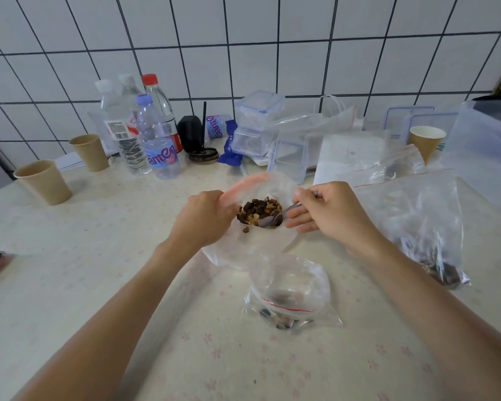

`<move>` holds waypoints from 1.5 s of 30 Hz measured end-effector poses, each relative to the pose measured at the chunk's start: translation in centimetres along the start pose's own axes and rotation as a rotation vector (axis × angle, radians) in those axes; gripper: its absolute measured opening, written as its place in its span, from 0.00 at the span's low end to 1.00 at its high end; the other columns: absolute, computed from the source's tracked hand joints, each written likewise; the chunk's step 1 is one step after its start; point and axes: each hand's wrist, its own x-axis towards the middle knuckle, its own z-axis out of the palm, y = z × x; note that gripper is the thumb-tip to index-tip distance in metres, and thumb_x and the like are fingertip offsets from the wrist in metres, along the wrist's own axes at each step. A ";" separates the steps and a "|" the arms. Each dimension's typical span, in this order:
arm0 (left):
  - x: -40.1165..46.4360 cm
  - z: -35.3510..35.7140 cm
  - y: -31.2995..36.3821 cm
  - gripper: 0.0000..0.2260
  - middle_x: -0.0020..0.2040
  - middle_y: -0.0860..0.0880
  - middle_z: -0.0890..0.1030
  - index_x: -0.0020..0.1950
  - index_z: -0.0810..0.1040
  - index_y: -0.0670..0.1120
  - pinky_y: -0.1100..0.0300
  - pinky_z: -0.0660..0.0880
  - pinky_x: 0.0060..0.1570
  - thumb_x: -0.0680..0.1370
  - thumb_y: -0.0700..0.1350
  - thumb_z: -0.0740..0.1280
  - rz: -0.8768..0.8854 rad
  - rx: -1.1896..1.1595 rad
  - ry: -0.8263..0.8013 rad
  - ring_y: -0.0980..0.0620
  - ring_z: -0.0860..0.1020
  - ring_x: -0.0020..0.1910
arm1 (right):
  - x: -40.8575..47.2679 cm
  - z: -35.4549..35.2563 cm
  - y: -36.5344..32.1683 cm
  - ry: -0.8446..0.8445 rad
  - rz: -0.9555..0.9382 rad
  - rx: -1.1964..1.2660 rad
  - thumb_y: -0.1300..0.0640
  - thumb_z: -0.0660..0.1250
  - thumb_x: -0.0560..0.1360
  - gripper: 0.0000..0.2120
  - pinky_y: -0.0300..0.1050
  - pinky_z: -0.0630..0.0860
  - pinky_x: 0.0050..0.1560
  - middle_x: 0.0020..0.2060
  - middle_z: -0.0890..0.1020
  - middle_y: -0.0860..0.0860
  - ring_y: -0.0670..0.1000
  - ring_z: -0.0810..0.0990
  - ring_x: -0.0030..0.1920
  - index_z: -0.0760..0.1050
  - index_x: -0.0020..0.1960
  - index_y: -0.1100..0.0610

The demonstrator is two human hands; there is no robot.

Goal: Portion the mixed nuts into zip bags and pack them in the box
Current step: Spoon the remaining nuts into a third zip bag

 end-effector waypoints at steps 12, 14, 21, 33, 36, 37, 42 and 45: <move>-1.2 1.1 1.7 0.07 0.37 0.50 0.81 0.49 0.82 0.46 0.66 0.68 0.28 0.81 0.38 0.65 0.209 -0.258 0.070 0.49 0.80 0.34 | -0.5 1.1 1.6 0.003 0.235 0.354 0.57 0.60 0.86 0.14 0.45 0.86 0.38 0.42 0.88 0.60 0.59 0.89 0.43 0.79 0.53 0.66; -1.1 1.2 1.5 0.07 0.39 0.48 0.82 0.50 0.83 0.45 0.60 0.69 0.32 0.81 0.38 0.65 0.210 -0.262 0.112 0.47 0.79 0.35 | -0.5 1.0 1.6 0.010 0.253 0.384 0.58 0.59 0.86 0.14 0.45 0.85 0.38 0.42 0.88 0.61 0.59 0.89 0.43 0.79 0.53 0.67; -1.0 0.9 0.7 0.09 0.33 0.56 0.76 0.46 0.78 0.48 0.62 0.63 0.30 0.80 0.35 0.63 0.197 -0.161 0.222 0.57 0.72 0.32 | -0.4 1.0 1.3 0.040 0.274 0.411 0.57 0.58 0.87 0.15 0.48 0.86 0.36 0.41 0.88 0.62 0.62 0.89 0.42 0.78 0.53 0.66; -1.0 -0.7 -0.2 0.11 0.51 0.56 0.82 0.63 0.81 0.51 0.66 0.70 0.39 0.81 0.46 0.68 0.164 -0.127 0.152 0.58 0.78 0.45 | -0.8 0.4 -0.8 0.103 0.191 0.333 0.54 0.56 0.87 0.15 0.48 0.82 0.28 0.35 0.87 0.58 0.62 0.88 0.37 0.76 0.51 0.63; -1.5 -2.0 -0.5 0.14 0.56 0.58 0.81 0.66 0.79 0.53 0.68 0.72 0.46 0.80 0.48 0.71 0.163 -0.176 0.118 0.58 0.79 0.52 | -1.1 -0.4 -1.8 0.101 0.196 0.372 0.55 0.56 0.86 0.15 0.49 0.82 0.28 0.36 0.87 0.58 0.63 0.88 0.38 0.76 0.52 0.63; -1.9 -2.5 -0.4 0.15 0.57 0.58 0.81 0.66 0.79 0.52 0.65 0.74 0.50 0.80 0.48 0.72 0.173 -0.194 0.127 0.58 0.80 0.55 | -1.2 -0.8 -2.2 0.100 0.196 0.390 0.55 0.56 0.86 0.15 0.49 0.82 0.28 0.37 0.87 0.59 0.63 0.88 0.39 0.76 0.52 0.64; -4.9 -4.0 0.3 0.08 0.52 0.63 0.82 0.59 0.82 0.53 0.66 0.76 0.45 0.80 0.47 0.72 0.292 -0.252 0.364 0.64 0.80 0.50 | -3.0 -3.4 -3.9 0.106 0.153 0.446 0.55 0.57 0.86 0.14 0.49 0.82 0.30 0.40 0.87 0.60 0.64 0.88 0.41 0.78 0.51 0.62; -7.1 -3.8 1.4 0.03 0.45 0.62 0.82 0.54 0.80 0.57 0.68 0.77 0.36 0.80 0.50 0.70 0.313 -0.290 0.292 0.62 0.82 0.41 | -5.0 -4.7 -4.5 0.118 0.117 0.447 0.54 0.57 0.86 0.15 0.48 0.82 0.30 0.39 0.87 0.59 0.64 0.88 0.41 0.78 0.50 0.61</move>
